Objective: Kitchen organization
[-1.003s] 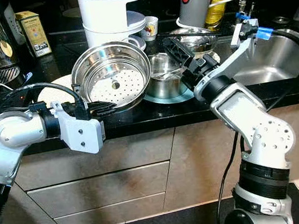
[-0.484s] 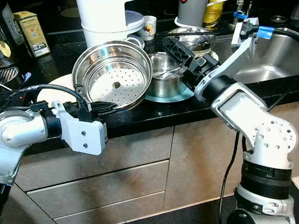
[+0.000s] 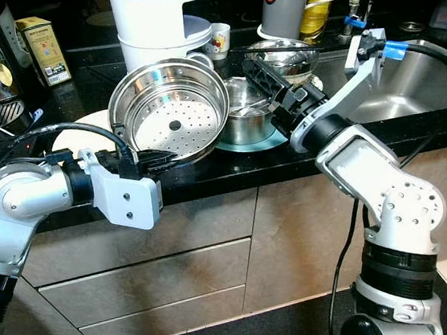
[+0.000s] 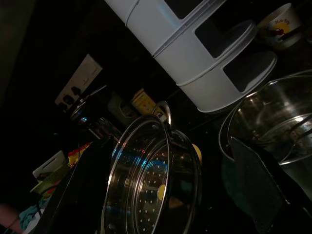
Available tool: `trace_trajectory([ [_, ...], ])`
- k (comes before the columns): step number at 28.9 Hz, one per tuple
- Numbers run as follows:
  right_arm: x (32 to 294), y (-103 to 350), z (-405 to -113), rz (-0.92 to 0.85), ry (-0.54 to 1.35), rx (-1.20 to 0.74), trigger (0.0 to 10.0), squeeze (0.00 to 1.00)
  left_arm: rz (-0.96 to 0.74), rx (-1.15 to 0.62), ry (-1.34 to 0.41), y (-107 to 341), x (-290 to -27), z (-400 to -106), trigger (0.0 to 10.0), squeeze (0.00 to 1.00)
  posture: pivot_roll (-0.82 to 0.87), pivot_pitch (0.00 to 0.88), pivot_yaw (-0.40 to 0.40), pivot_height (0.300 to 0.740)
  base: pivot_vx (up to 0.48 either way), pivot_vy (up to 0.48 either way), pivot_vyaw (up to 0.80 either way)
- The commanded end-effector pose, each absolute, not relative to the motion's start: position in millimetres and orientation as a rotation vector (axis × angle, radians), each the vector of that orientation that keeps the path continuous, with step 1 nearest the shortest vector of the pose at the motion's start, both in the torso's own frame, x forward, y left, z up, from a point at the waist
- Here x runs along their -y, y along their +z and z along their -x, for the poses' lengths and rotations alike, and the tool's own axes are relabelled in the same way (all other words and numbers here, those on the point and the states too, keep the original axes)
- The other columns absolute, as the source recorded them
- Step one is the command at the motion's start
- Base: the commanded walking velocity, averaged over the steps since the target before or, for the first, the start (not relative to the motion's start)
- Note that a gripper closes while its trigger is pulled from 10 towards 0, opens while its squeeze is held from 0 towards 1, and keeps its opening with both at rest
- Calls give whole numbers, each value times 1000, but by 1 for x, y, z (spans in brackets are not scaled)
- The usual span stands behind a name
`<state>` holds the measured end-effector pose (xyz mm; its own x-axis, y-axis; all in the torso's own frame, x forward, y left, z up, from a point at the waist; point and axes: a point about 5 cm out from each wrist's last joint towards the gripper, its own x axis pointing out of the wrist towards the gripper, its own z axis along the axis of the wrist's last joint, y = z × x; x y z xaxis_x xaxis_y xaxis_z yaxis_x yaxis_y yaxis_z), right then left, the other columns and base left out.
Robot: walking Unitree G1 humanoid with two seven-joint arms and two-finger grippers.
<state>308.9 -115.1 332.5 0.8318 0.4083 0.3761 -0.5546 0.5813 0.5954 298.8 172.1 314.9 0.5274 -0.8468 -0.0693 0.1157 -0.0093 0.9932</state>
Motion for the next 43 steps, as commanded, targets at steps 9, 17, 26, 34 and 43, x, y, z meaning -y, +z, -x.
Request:
trace_trajectory([
  [9, 114, 333, -304, -755, 580, 213, 10000, 0, -1374, 728, -907, 315, -167, -292, 10000, 0, -8, 143, -30, 740, 0, 0, 0],
  [17, 113, 331, -303, -748, 580, 207, 10000, 0, -1368, 702, -893, 313, -170, -294, 10000, 0, -10, 148, -32, 740, 0, -253, 0],
  [26, 113, 330, -302, -746, 583, 202, 10000, 0, -1352, 702, -898, 313, -170, -293, 10000, 0, -12, 150, -35, 740, 0, 0, 0],
  [34, 110, 330, -302, -739, 590, 194, 10000, 0, -1339, 720, -892, 316, -169, -292, 10000, 0, -13, 153, -38, 740, 0, 0, 0],
  [43, 103, 331, -298, -744, 647, 183, 10000, 1000, -1390, 756, -918, 314, -166, -289, 10000, 0, -14, 154, -39, 740, 0, 0, 0],
])
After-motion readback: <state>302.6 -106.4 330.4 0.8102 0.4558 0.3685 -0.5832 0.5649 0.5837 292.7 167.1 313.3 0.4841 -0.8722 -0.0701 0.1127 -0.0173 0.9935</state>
